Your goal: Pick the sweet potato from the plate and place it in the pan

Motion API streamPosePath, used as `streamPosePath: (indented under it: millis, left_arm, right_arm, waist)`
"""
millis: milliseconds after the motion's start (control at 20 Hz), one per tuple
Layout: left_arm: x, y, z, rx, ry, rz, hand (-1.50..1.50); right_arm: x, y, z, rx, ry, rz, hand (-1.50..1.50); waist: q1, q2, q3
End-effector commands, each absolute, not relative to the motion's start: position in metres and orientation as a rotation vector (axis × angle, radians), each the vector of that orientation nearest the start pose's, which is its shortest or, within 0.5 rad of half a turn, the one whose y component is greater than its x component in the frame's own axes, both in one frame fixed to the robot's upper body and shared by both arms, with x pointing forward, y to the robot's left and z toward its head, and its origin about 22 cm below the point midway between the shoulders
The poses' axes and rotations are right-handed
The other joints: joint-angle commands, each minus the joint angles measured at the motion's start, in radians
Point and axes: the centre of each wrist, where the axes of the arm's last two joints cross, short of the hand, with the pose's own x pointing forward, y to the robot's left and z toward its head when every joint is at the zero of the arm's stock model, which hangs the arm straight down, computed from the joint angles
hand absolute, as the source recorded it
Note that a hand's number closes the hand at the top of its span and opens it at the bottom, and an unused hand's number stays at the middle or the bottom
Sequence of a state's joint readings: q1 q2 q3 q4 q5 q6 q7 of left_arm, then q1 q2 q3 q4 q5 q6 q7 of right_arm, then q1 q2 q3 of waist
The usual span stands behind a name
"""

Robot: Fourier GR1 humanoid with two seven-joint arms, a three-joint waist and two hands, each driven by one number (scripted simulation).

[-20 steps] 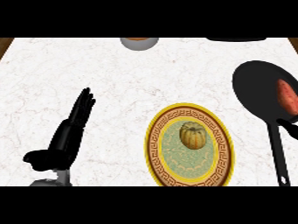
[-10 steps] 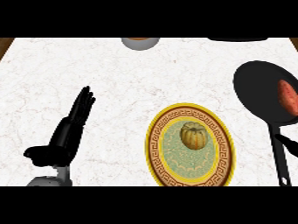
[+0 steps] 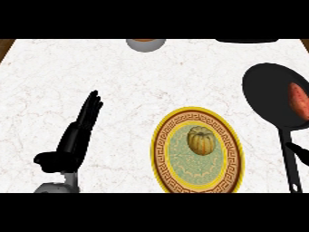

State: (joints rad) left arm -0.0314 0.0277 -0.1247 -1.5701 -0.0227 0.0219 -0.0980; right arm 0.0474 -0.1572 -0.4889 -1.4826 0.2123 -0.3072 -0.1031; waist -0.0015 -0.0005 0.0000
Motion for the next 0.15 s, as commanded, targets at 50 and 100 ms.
streamPosePath:
  millis: [50,100]
  left_arm:
    - [0.249,0.231,0.007,-0.066,-1.689,-0.130,0.00]
    - [0.235,0.219,0.004,-0.040,-1.695,-0.143,0.00]
  right_arm:
    - [0.193,-0.369,-0.019,-1.030,-1.455,-0.234,-1.50]
    - [0.198,-0.383,-0.016,-1.033,-1.441,-0.212,-1.50]
  waist:
    - [0.001,0.000,0.000]
    - [0.003,0.000,0.000]
